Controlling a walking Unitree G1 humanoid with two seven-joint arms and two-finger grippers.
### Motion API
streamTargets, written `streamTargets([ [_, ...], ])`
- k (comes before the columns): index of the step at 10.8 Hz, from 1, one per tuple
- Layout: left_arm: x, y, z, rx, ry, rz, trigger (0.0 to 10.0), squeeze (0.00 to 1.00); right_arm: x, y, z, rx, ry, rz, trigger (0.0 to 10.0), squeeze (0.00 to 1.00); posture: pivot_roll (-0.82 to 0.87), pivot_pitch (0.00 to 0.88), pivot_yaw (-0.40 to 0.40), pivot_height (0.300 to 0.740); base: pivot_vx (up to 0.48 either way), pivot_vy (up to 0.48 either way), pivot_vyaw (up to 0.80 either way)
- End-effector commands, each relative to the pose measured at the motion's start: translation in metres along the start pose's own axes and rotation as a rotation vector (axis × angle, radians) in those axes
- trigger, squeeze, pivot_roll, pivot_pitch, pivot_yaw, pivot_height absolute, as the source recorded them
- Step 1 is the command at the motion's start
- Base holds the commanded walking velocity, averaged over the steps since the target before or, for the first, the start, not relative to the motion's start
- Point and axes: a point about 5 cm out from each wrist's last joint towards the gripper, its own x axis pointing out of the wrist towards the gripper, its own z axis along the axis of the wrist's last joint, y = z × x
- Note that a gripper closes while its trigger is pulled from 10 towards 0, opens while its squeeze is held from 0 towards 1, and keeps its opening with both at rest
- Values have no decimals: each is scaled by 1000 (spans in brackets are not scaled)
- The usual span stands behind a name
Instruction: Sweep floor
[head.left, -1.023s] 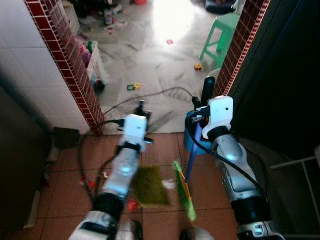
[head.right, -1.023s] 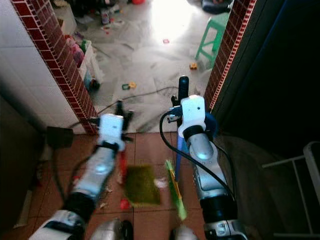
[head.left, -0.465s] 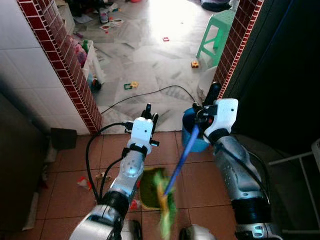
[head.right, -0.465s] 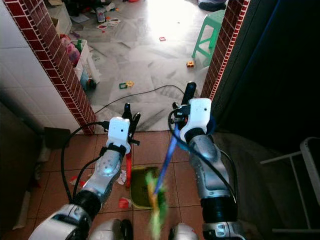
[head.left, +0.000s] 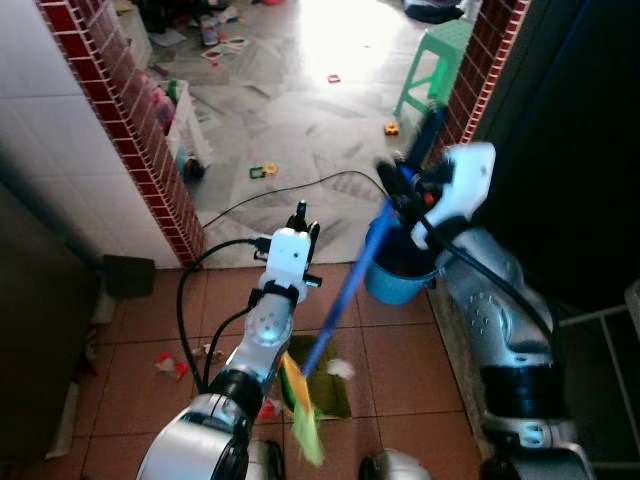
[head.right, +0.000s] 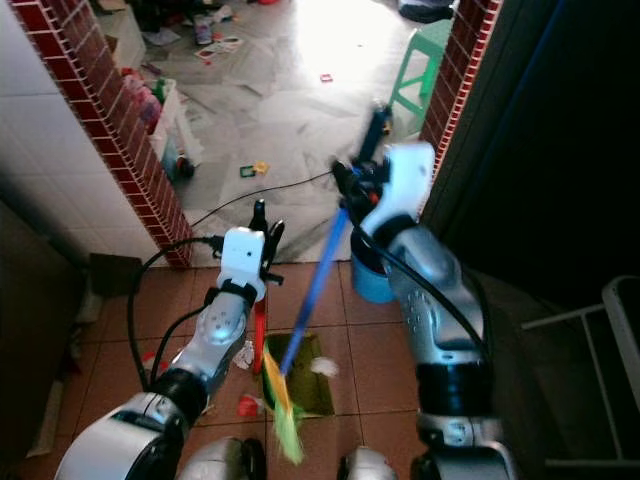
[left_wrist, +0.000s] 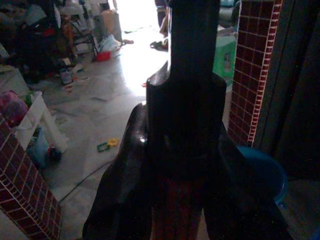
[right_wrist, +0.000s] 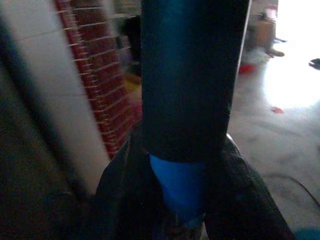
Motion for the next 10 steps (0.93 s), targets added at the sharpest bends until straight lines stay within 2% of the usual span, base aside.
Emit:
streamTargets([
  [1,-1,-1,-4,17,24,-13,10000,0,4,10,31,-72,-100,92,10000,0,-148,85,25,740,0,0,0],
  [2,0,-2,-4,27,28,-14,10000,0,5,8,39,-120,-119,108,10000,0,-152,79,24,740,0,0,0],
  [4,0,-4,-6,44,49,-25,10000,0,1,2,52,-299,-164,107,10000,0,-153,76,22,740,0,0,0],
  [5,0,-5,-7,29,50,-24,10000,0,-3,-8,48,-307,-163,56,10000,0,-150,78,20,740,0,0,0],
  [6,1,-5,-4,34,29,-16,10000,0,-6,-16,45,-354,-168,9,10000,0,-144,86,20,740,0,0,0],
  [7,2,-6,-1,37,0,-22,10000,0,-9,-22,37,-409,-158,-34,10000,0,-135,95,18,740,0,0,0],
  [8,1,-7,-1,29,-7,-21,10000,0,-12,-28,19,-462,-122,-76,10000,0,-117,113,19,740,0,0,0],
  [9,1,-8,-3,11,14,-15,10000,0,-14,-34,7,-483,-94,-117,10000,0,-107,125,22,740,0,0,0],
  [10,2,-6,-2,-1,14,-3,10000,0,-13,-38,-16,-490,-40,-143,10000,0,-84,153,33,740,0,0,0],
])
